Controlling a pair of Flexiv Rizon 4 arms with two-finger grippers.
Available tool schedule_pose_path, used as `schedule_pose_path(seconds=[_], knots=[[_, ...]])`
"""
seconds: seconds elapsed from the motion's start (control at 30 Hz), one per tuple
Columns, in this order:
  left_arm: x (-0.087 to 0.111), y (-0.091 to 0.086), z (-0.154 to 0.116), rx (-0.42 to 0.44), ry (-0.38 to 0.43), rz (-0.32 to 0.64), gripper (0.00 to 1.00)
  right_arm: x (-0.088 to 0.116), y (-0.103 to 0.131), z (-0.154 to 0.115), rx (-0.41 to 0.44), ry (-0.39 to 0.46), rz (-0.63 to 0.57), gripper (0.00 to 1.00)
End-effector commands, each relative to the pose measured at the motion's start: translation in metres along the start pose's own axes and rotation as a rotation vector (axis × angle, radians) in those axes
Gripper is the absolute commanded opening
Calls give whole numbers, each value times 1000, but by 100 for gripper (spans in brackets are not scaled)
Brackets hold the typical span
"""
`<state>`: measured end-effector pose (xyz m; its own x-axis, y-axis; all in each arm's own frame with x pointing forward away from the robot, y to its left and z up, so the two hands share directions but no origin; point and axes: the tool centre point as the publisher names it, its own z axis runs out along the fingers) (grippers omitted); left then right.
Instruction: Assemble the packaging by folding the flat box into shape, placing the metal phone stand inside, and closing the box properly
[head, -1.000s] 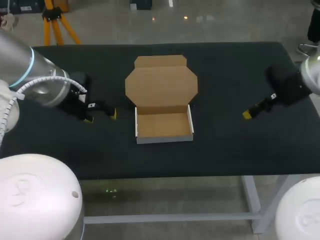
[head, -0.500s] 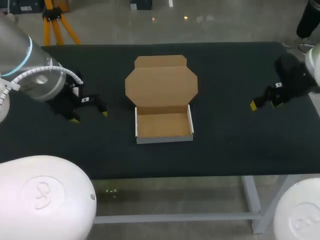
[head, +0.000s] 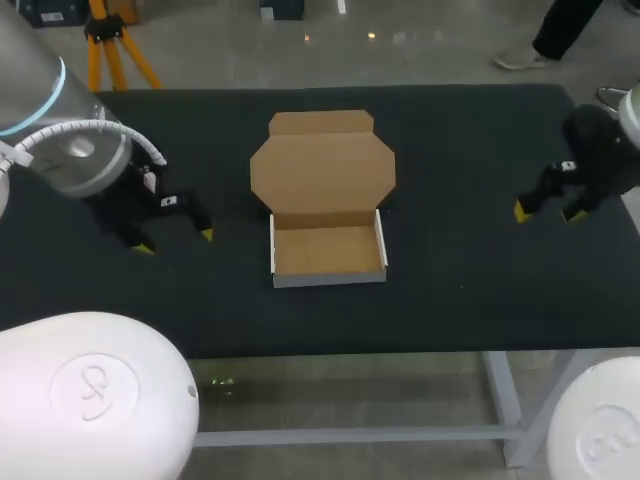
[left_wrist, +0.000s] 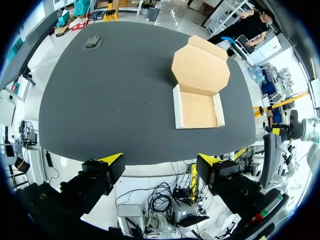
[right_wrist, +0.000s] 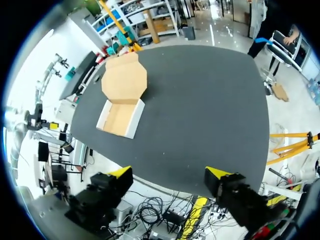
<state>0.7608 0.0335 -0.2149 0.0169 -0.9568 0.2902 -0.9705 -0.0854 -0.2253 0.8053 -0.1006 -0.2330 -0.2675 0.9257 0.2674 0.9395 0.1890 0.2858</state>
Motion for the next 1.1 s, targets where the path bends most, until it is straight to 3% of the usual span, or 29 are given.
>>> schedule_pose_path(seconds=[0.03,0.47,1.1], knots=[[-1,-2,-6,-11,-15,-9,100,-2,-4,-7,9,-5,10,100],[-5,-5,-14,41,-22,-26,100,-11,-4,-5,-14,-1,83,100],[-11,-11,-11,59,-31,-51,100,-7,4,-2,-25,22,110,100]])
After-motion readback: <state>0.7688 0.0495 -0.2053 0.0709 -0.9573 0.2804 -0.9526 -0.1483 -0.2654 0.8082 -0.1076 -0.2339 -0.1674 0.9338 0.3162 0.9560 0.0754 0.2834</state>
